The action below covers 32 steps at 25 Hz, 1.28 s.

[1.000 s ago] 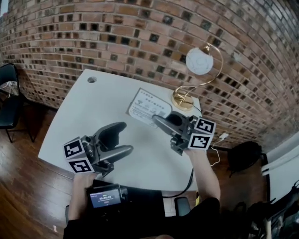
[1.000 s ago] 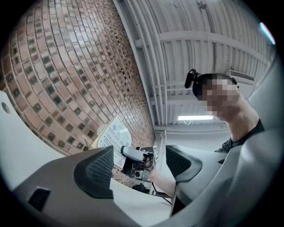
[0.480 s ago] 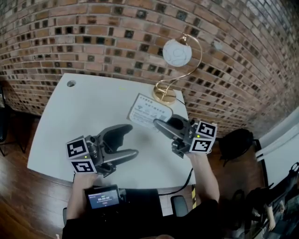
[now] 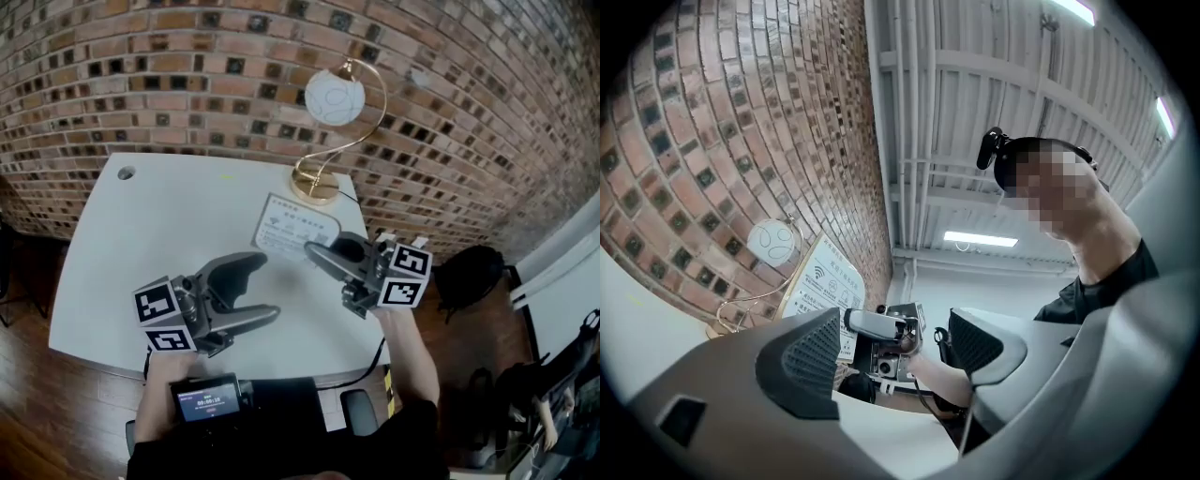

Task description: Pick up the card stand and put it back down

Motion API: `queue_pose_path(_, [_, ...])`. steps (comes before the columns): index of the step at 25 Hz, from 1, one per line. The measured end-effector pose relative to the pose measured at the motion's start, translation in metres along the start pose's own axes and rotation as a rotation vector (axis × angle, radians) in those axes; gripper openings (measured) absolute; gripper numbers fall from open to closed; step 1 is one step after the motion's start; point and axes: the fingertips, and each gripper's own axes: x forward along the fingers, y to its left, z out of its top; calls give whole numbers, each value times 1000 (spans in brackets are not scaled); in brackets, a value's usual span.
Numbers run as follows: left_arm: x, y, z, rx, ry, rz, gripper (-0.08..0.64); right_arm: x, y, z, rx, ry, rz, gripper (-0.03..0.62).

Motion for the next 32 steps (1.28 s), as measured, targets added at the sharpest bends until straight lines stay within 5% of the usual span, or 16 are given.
queue_pose_path(15, [-8,12,5,35,18,47,362,6,-25,-5,31,-19,-3,29])
queue_pose_path(32, [-32,62,23,39,124,83,362,61,-119,-1,60,-8,-14,29])
